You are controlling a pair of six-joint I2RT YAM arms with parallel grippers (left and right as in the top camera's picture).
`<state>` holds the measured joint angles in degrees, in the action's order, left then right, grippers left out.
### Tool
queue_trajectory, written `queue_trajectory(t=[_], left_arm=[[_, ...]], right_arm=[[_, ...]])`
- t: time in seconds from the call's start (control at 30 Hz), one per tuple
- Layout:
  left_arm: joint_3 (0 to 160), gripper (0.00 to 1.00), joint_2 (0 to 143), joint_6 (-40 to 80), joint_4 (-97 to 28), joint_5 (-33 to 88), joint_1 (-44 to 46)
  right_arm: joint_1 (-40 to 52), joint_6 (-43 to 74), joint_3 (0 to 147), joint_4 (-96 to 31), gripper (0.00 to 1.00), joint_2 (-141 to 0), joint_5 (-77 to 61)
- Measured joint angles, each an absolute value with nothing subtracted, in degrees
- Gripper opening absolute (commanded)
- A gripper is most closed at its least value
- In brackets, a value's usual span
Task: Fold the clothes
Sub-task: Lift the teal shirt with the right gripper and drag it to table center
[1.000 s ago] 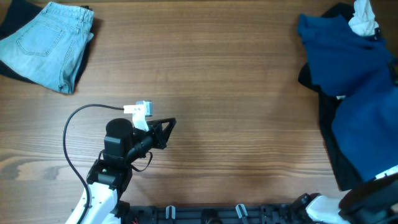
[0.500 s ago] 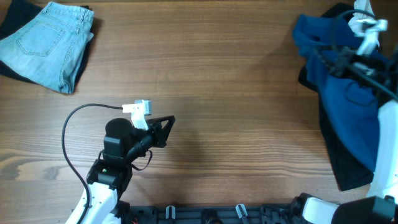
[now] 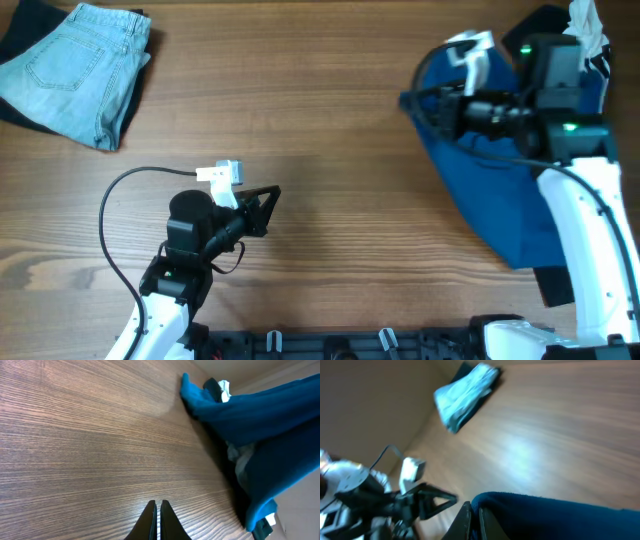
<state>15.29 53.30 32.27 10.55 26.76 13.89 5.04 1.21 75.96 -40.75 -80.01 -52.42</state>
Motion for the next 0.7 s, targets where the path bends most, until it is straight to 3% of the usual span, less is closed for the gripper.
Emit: queue_trajectory(t=[0.7], left_arm=[[15.29,0.04,53.3,32.25,10.37,23.05,13.89]], right_arm=[[32.05,1.28,75.96,-42.94,0.04,-80.01,-51.4]])
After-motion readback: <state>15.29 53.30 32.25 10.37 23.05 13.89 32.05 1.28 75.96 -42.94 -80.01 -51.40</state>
